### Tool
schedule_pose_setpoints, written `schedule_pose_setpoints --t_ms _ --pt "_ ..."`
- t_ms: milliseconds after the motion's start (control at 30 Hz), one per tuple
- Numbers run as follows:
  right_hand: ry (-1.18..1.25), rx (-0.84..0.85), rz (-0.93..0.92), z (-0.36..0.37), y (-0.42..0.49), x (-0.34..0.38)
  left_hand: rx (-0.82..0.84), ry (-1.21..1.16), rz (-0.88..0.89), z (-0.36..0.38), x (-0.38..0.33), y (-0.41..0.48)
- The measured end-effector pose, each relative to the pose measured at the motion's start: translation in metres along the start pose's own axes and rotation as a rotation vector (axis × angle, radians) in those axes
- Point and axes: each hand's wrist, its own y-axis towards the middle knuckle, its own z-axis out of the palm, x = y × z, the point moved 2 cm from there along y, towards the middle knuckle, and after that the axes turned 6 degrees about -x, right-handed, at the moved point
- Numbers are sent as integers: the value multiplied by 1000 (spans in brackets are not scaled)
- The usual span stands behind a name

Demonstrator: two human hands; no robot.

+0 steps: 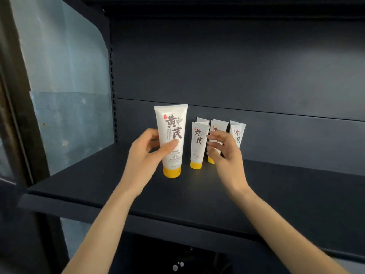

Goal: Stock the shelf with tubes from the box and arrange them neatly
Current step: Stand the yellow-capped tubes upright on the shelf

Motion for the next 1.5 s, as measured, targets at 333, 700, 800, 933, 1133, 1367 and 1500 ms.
schedule_pose_setpoints --t_ms 333,700,800,933,1133,1367,1500 --pt "6 146 -114 -8 -68 17 27 54 54 48 -7 -13" --pt "74 43 -73 -14 -65 17 -26 31 51 68 -11 -29" --pt "68 66 -55 -15 -54 16 22 20 59 68 -12 -30" --pt "17 77 -23 -19 -29 5 202 183 81 57 -12 -31" --pt "-185 27 68 -34 26 -32 291 834 37 14 13 -41" --pt "-385 85 257 -35 55 -88 338 1132 -5 -19 26 -52" --pt "-403 108 292 -31 57 -104 374 1314 54 -24 34 -54"
